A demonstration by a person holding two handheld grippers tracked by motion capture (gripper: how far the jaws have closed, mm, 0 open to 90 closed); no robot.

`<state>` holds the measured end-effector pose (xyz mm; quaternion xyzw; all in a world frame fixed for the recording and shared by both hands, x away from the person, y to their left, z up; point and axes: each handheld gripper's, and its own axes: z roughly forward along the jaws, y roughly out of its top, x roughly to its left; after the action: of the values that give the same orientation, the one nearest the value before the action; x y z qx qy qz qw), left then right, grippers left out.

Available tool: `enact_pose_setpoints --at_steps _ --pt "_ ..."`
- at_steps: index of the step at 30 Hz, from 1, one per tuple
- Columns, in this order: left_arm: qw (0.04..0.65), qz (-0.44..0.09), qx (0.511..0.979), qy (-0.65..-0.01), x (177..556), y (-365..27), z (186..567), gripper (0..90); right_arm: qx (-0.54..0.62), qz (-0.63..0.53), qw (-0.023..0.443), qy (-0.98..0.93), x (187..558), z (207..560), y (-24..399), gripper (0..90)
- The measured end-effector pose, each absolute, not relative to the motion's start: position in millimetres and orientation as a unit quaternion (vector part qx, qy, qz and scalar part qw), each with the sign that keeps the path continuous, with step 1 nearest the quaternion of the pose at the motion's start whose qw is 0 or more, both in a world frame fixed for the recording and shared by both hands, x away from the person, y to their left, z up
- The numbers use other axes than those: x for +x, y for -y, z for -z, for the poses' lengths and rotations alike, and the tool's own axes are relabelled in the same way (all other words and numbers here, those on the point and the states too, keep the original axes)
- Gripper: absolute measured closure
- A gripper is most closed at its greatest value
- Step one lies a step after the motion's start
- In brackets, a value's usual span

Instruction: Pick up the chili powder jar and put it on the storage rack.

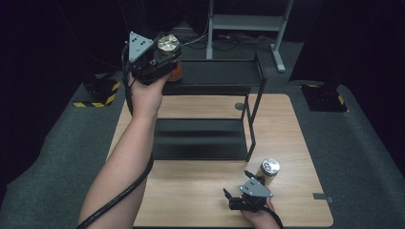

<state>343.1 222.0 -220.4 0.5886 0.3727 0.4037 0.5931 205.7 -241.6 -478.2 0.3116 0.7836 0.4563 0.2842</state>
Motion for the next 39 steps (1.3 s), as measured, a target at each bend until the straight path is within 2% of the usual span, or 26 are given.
enact_pose_setpoints --at_steps 26,39 --pt "0.598 -0.391 0.586 -0.383 353 -226 231 34.5 0.312 -0.456 0.284 -0.784 206 478 242 0.0" --pt "0.591 -0.385 0.593 -0.388 353 -226 225 34.1 0.311 -0.457 0.284 -0.783 206 478 242 0.0"
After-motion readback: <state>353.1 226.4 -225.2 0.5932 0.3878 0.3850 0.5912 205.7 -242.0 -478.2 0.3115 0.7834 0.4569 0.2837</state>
